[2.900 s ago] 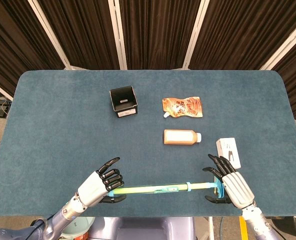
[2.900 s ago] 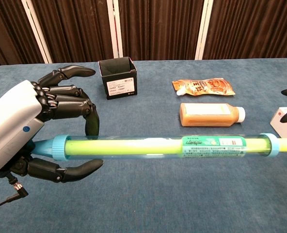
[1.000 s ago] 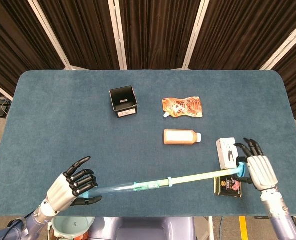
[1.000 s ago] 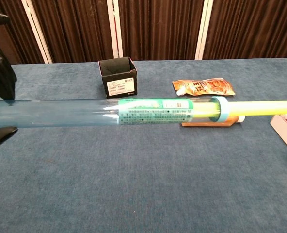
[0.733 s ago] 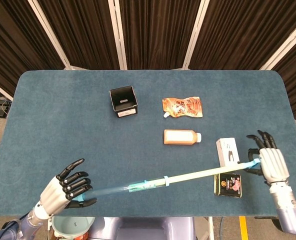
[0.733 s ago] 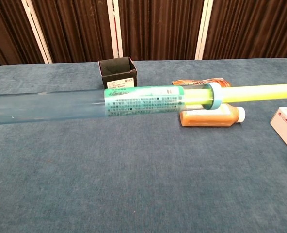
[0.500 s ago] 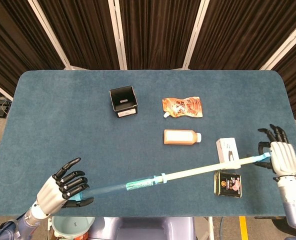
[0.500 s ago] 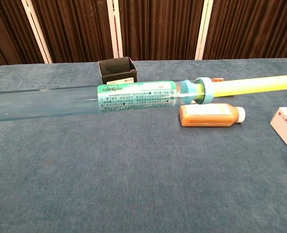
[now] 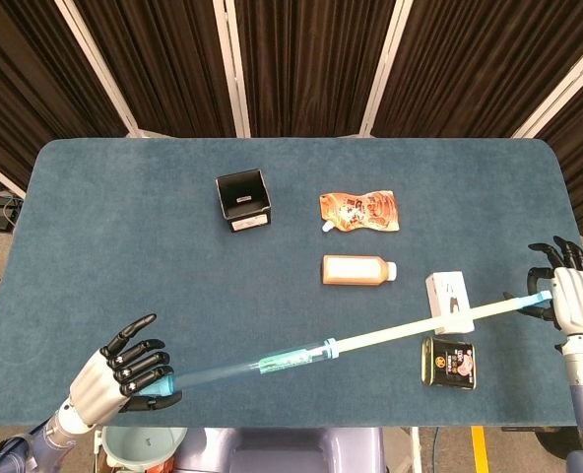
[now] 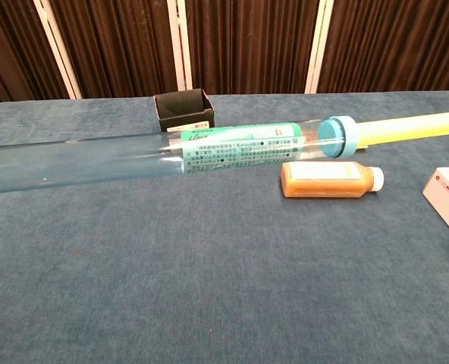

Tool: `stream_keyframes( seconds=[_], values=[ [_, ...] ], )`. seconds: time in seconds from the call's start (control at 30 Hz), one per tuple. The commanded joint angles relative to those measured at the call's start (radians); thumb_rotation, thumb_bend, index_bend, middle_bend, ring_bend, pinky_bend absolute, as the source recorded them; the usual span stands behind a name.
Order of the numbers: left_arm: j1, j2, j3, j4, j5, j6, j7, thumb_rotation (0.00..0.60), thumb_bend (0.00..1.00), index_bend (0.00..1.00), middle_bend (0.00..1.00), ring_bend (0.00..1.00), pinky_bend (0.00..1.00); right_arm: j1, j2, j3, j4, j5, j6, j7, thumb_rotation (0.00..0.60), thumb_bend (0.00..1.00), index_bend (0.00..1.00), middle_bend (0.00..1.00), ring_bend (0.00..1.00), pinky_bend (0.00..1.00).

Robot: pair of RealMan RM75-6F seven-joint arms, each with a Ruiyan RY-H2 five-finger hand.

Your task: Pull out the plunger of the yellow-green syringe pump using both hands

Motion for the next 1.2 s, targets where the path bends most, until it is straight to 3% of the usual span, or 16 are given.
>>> stream_keyframes(
  seconds=[0.03, 0.13, 0.27, 0.33, 0.4, 0.47, 0.5, 0.63, 0.73, 0.87, 1.03, 1.13, 1.2],
  values=[
    [-0.007, -0.015, -0.008, 0.023, -0.01, -0.021, -0.003, 0.6, 0.47, 0.72, 0.59, 0.46, 0.15, -0.002, 0.0, -0.006, 0.0, -0.007, -0.002, 0.002, 0.6, 0.26, 0.86, 0.24, 0.06, 0.06],
    [-0.01, -0.03, -0.011, 0.051, -0.045, -0.066, -0.037, 0.6, 0.44, 0.68, 0.58, 0.46, 0.15, -0.001, -0.006, -0.012, 0.004, -0.006, -0.01, -0.008, 0.6, 0.26, 0.86, 0.24, 0.06, 0.06],
    [-0.003, -0.051, -0.002, 0.128, -0.083, -0.116, -0.087, 0.6, 0.38, 0.52, 0.49, 0.44, 0.15, 0.008, -0.027, -0.023, 0.03, 0.004, -0.04, -0.037, 0.6, 0.23, 0.84, 0.24, 0.06, 0.06],
    [0.006, -0.06, 0.008, 0.179, -0.097, -0.139, -0.112, 0.6, 0.36, 0.43, 0.43, 0.42, 0.15, 0.013, -0.042, -0.029, 0.045, 0.012, -0.061, -0.043, 0.6, 0.21, 0.69, 0.21, 0.06, 0.06],
    [0.021, -0.075, 0.016, 0.243, -0.119, -0.158, -0.15, 0.6, 0.35, 0.38, 0.39, 0.41, 0.15, 0.018, -0.063, -0.038, 0.069, 0.013, -0.082, -0.039, 0.6, 0.2, 0.38, 0.17, 0.06, 0.09],
    [0.035, -0.088, 0.02, 0.299, -0.139, -0.174, -0.187, 0.6, 0.33, 0.36, 0.37, 0.41, 0.15, 0.021, -0.089, -0.044, 0.098, 0.007, -0.089, -0.025, 0.6, 0.19, 0.2, 0.13, 0.08, 0.15],
    [0.04, -0.094, 0.021, 0.328, -0.149, -0.183, -0.205, 0.6, 0.33, 0.36, 0.36, 0.41, 0.15, 0.021, -0.107, -0.046, 0.118, 0.0, -0.082, -0.016, 0.6, 0.19, 0.21, 0.11, 0.08, 0.16],
    [0.054, -0.122, 0.006, 0.453, -0.202, -0.231, -0.272, 0.6, 0.29, 0.3, 0.33, 0.36, 0.15, 0.023, -0.171, -0.074, 0.202, -0.015, -0.104, -0.014, 0.6, 0.13, 0.05, 0.03, 0.03, 0.13],
    [0.059, -0.129, -0.007, 0.504, -0.24, -0.28, -0.321, 0.6, 0.25, 0.24, 0.27, 0.3, 0.11, 0.026, -0.19, -0.096, 0.23, -0.018, -0.137, -0.038, 0.6, 0.02, 0.0, 0.0, 0.0, 0.08],
    [0.067, -0.121, -0.02, 0.541, -0.286, -0.354, -0.367, 0.6, 0.18, 0.17, 0.19, 0.18, 0.06, 0.02, -0.171, -0.144, 0.19, -0.058, -0.151, -0.083, 0.6, 0.0, 0.0, 0.0, 0.0, 0.04],
    [0.079, -0.052, -0.069, 0.455, -0.359, -0.377, -0.39, 0.6, 0.15, 0.16, 0.17, 0.16, 0.05, -0.04, -0.133, -0.154, 0.074, -0.154, 0.066, -0.187, 0.6, 0.0, 0.0, 0.0, 0.0, 0.0],
    [0.092, 0.02, -0.089, 0.347, -0.385, -0.366, -0.371, 0.6, 0.14, 0.15, 0.16, 0.16, 0.04, -0.077, -0.108, -0.136, 0.012, -0.183, 0.2, -0.309, 0.6, 0.0, 0.0, 0.0, 0.0, 0.0],
    [0.122, 0.114, -0.101, 0.204, -0.417, -0.37, -0.307, 0.6, 0.13, 0.13, 0.15, 0.16, 0.04, -0.116, -0.075, -0.12, -0.069, -0.203, 0.316, -0.43, 0.6, 0.0, 0.0, 0.0, 0.0, 0.0]
  ],
)
